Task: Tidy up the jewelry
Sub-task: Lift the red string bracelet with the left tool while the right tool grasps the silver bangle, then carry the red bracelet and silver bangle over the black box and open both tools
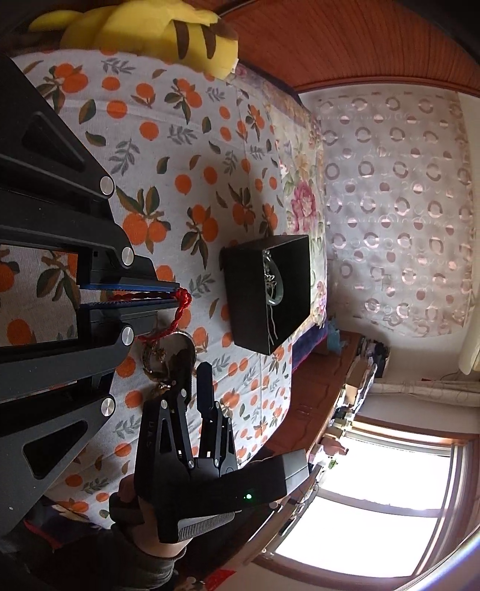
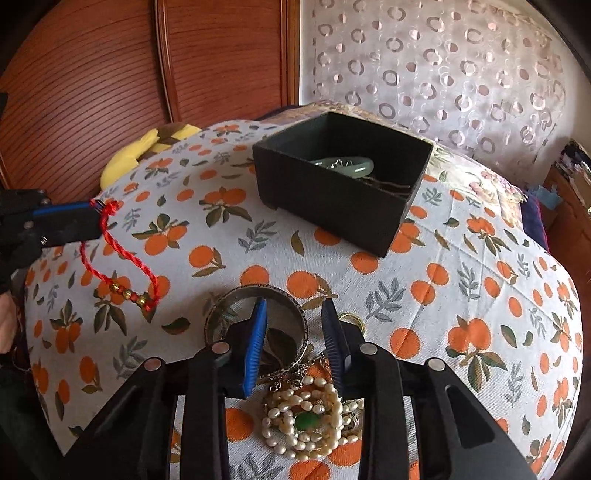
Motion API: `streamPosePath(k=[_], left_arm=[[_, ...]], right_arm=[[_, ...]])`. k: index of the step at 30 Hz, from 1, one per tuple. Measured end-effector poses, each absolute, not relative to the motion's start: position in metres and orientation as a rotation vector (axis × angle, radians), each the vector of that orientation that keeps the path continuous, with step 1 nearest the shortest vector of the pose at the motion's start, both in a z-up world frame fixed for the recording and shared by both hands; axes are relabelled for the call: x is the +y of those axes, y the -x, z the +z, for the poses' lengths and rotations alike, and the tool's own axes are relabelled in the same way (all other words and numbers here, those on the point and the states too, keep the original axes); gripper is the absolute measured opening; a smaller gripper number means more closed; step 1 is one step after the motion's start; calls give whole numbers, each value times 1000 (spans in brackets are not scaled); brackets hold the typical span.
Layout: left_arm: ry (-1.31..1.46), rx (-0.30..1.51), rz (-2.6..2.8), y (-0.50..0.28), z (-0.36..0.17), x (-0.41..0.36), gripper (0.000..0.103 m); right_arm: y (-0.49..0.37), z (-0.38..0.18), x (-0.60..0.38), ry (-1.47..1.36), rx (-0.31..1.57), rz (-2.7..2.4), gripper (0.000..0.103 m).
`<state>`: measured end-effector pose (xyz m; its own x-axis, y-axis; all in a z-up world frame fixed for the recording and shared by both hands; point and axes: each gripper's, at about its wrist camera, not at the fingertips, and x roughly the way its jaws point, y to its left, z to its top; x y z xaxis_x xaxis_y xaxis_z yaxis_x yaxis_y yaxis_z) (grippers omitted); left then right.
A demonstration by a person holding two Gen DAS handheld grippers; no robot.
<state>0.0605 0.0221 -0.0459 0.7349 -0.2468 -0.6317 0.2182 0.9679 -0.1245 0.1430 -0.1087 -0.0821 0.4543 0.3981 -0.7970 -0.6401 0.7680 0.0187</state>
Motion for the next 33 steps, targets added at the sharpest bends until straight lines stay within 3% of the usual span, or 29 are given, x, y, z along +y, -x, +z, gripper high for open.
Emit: streamPosePath(k=[6,8,10,33], left_arm=[[51,703,-250,-60,-47,26,3],[50,705,-248,-60,-47,26,3],[51,706,-248,-60,-48,26,3],[45,667,-258,-103,-31,24,3]], right_arm=[[-143,-89,-103,329,884,648,22],[-142,-89,-101,341,878,652,10],[-141,-90,-99,340,876,663,6],[-162,-28,-135,261,728,618,5]])
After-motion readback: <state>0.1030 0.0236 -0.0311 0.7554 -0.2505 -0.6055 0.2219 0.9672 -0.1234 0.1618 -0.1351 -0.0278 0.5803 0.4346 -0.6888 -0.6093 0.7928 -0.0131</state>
